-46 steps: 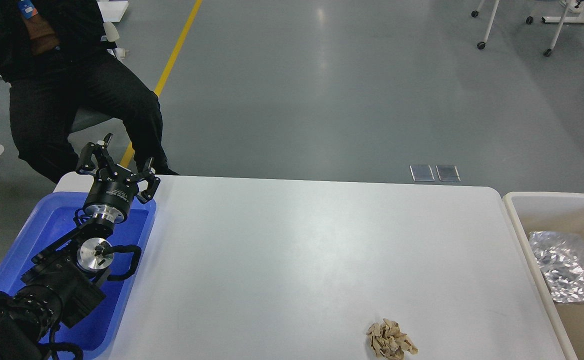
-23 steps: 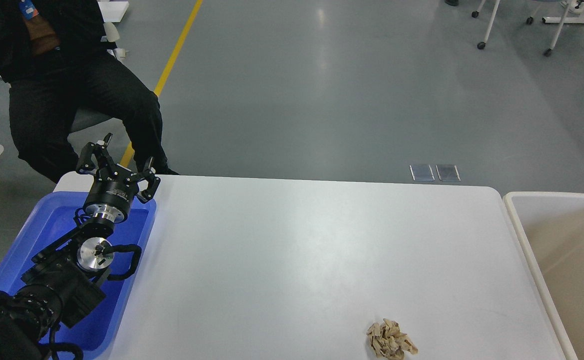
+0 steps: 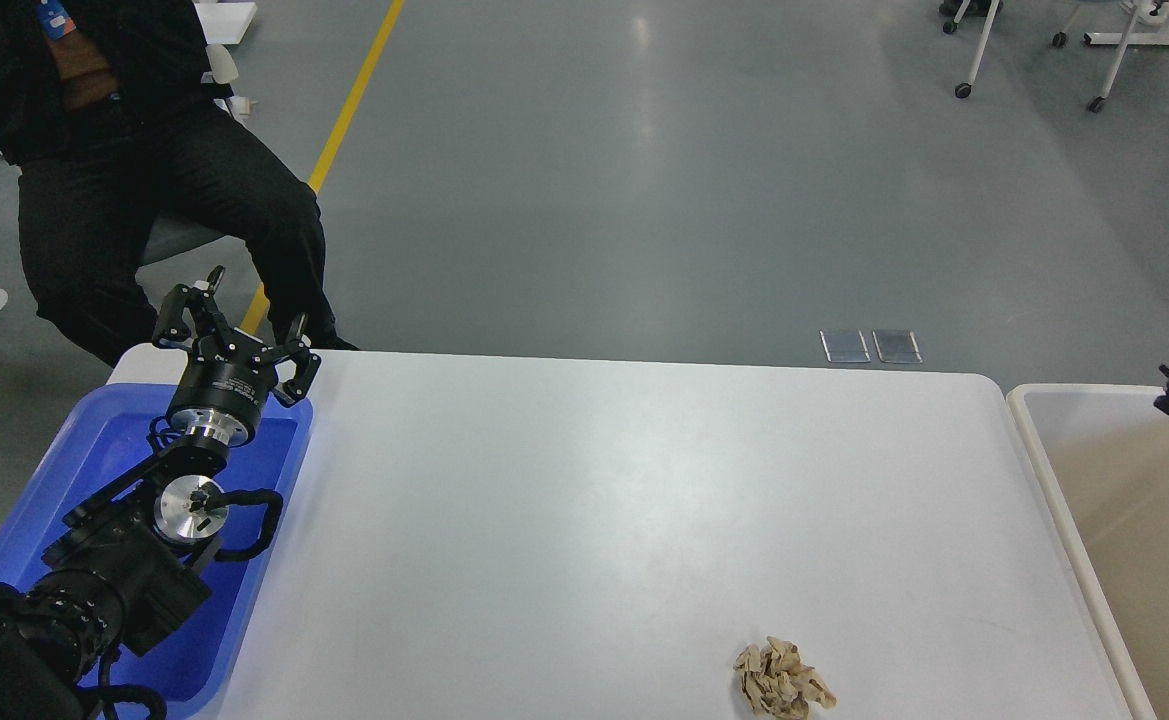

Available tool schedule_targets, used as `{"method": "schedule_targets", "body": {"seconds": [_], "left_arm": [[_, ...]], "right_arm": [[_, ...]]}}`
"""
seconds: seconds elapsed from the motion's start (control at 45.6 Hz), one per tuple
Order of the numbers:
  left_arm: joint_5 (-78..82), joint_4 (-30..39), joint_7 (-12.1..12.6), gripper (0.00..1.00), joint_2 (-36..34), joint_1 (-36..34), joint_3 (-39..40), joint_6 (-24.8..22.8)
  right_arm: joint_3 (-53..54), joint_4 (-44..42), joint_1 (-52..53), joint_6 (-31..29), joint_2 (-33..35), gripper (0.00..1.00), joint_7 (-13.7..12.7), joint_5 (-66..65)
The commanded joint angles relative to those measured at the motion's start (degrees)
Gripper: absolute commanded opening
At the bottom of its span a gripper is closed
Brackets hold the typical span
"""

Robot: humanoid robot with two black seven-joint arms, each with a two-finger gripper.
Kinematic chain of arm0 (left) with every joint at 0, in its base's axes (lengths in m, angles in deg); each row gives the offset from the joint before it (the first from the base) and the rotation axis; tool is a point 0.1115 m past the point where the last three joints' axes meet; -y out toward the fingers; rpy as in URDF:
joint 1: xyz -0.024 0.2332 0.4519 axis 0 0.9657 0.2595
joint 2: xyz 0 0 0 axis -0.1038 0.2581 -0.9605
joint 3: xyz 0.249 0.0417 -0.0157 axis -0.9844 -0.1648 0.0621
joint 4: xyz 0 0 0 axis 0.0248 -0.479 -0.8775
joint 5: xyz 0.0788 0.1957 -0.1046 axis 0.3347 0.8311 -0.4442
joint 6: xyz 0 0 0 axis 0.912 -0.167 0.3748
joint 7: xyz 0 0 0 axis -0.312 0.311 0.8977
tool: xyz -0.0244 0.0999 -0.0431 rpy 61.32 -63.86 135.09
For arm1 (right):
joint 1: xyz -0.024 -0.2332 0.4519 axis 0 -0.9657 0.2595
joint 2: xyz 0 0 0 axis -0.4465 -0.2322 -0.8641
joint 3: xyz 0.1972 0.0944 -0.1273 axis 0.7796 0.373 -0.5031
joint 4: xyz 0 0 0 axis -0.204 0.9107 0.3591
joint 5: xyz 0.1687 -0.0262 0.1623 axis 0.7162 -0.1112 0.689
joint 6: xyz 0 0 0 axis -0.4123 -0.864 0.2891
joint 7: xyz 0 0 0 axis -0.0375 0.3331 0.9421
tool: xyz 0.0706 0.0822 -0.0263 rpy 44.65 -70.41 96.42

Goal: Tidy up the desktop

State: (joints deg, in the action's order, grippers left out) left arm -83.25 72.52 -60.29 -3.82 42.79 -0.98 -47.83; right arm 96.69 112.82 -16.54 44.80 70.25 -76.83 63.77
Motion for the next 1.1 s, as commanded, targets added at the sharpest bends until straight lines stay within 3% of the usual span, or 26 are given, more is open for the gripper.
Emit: {"method": "schedule_targets", "body": {"seconds": [0.0, 0.219, 0.657, 1.074], "left_arm": [[0.0, 0.0, 0.0, 1.0, 0.0, 0.0, 0.0, 0.0], [0.0, 0.0, 0.0, 1.0, 0.0, 0.0, 0.0, 0.0], [0.0, 0.0, 0.0, 1.0, 0.0, -0.1, 0.0, 0.0], [0.0, 0.0, 0.0, 1.0, 0.0, -0.1, 0.0, 0.0]], "right_arm": [[3.2, 2.3, 3.9, -9.1, -1.7, 0.99, 0.0, 9.9], [4.2, 2.3, 3.8, -21.0, -6.7, 0.99, 0.0, 11.8], [6.4, 1.5, 3.1, -22.6, -17.7, 0.99, 0.0, 11.6], [6.3, 1.3, 0.3, -23.3, -20.1, 0.99, 0.0, 11.3]]}}
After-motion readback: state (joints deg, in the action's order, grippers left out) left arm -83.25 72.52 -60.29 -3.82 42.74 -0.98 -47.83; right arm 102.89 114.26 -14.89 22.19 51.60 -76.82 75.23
